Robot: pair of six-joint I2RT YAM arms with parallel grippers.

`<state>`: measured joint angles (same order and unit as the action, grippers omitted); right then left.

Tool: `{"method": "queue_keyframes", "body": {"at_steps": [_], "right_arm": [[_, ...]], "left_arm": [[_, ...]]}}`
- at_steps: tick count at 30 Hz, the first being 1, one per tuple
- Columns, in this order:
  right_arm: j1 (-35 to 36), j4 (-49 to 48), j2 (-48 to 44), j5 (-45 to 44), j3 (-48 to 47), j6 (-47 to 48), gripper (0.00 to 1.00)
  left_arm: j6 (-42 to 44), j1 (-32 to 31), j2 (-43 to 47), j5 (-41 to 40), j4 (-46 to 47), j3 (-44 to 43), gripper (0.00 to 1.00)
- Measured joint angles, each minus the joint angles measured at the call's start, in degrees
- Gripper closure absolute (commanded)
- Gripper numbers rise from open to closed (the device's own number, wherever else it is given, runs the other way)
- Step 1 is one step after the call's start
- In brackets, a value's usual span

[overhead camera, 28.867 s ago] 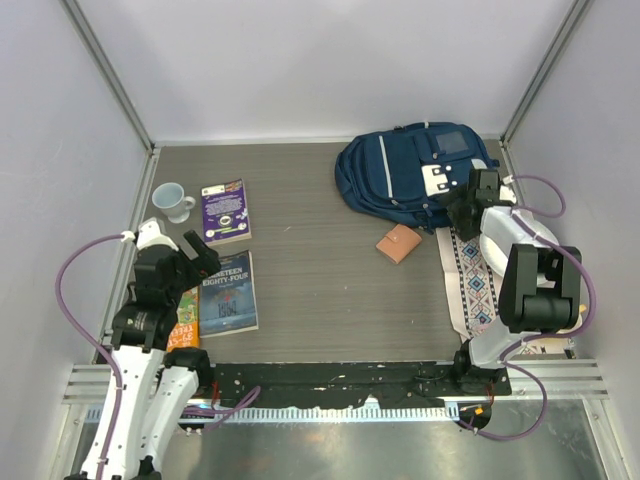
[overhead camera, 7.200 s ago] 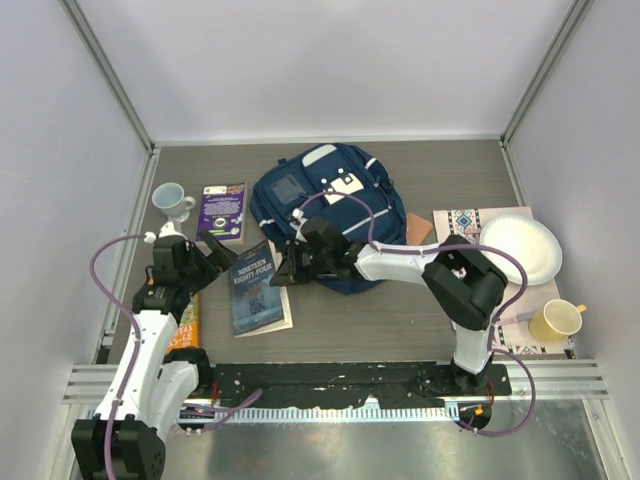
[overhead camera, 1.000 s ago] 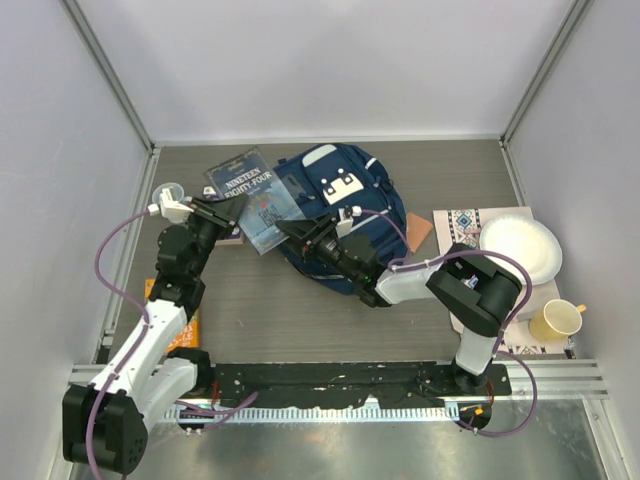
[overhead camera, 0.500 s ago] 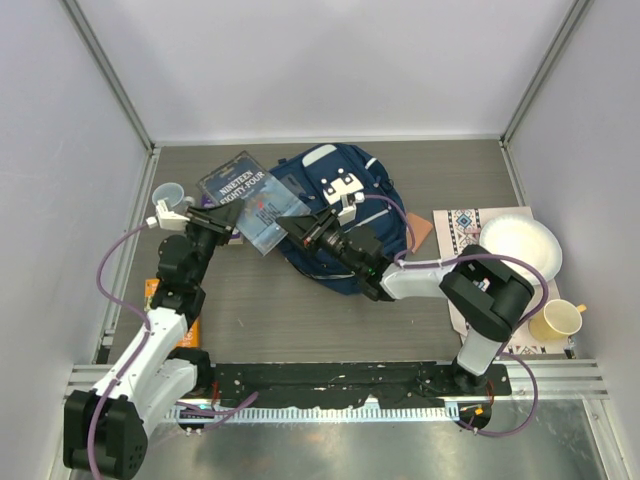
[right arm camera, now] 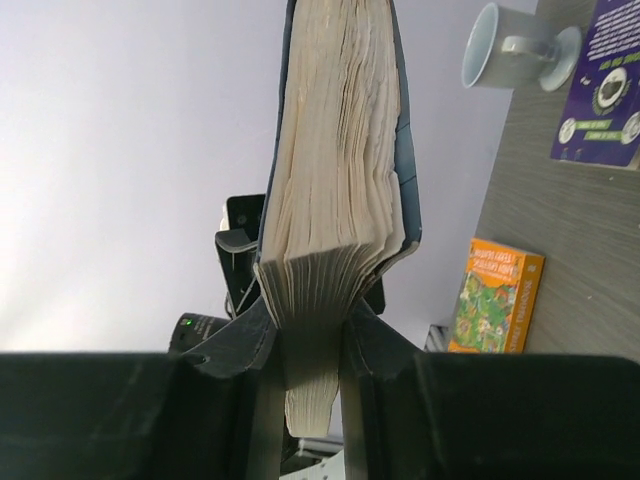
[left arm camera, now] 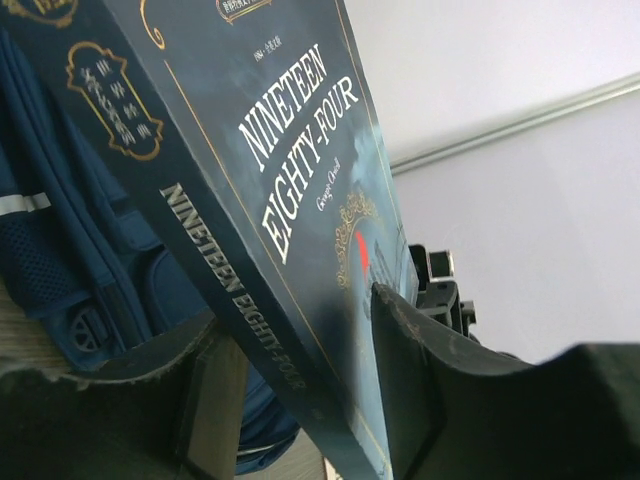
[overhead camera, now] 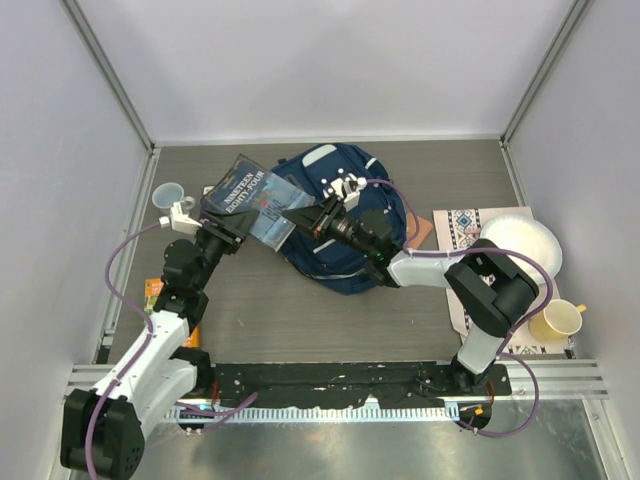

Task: Pack the student bag
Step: Pick up the book from the center of the board.

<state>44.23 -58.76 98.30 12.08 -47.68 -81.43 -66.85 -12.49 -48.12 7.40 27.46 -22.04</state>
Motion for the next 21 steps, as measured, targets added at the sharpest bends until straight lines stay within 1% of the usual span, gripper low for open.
{"method": "queue_keyframes", "body": {"at_steps": [2, 5, 7, 8, 10, 11, 13, 14, 15, 17, 18, 20, 21], "right_arm": [[-1.27, -1.14, 0.37, 3.10, 0.00, -1.84, 0.99], [-2.23, -3.04, 1.09, 6.36, 0.00, -3.69, 0.99], [-2.49, -3.63, 1.31, 8.15, 0.00, -4.50, 0.99], [-2.58, -3.78, 1.40, 8.96, 0.00, -4.70, 0.99], [-2.69, -3.69, 1.55, 10.45, 0.00, -4.76, 0.99], [-2.73, -3.54, 1.70, 10.62, 0.00, -4.72, 0.99], [-2.91, -3.26, 2.27, 10.86, -0.02, -4.57, 0.99], [-3.04, -3.02, 2.56, 10.84, 0.00, -4.55, 0.99], [-3.15, -3.17, 2.73, 11.02, 0.00, -4.63, 0.92], [-3.30, -3.43, 2.71, 11.28, -0.02, -4.46, 0.75], [-3.34, -3.34, 2.71, 11.39, -0.02, -4.46, 0.58], [-3.45, -2.86, 2.71, 11.67, -0.02, -4.17, 0.42], [-3.48, -2.82, 2.71, 11.85, -0.02, -4.22, 0.30]], "left_arm": [[0.92, -0.15, 0.15, 0.83, 0.04, 0.00, 0.42], [1.75, -0.17, 0.00, 1.62, 0.13, -0.02, 0.42], [2.01, -0.17, -0.48, 1.97, 0.46, -0.15, 0.46], [2.14, -0.17, -0.81, 2.16, 0.83, -0.17, 0.54], [2.27, -0.17, -1.46, 2.67, 1.66, -0.22, 0.65], [1.79, -0.20, -1.64, 2.84, 2.08, -0.28, 0.79], [0.42, -0.26, -1.86, 3.23, 2.67, -0.59, 0.89], [-0.24, -0.31, -1.92, 3.45, 3.19, -0.79, 0.97], [-0.48, -0.42, -1.92, 3.54, 3.43, -1.16, 1.00], [-0.55, -0.46, -2.01, 3.72, 3.54, -1.33, 1.00], [-0.61, -0.48, -2.01, 3.72, 3.52, -1.33, 1.00], [-0.87, -0.50, -2.01, 3.61, 3.13, -1.33, 1.00], [-0.90, -0.50, -2.01, 3.56, 2.97, -1.33, 1.00]]}}
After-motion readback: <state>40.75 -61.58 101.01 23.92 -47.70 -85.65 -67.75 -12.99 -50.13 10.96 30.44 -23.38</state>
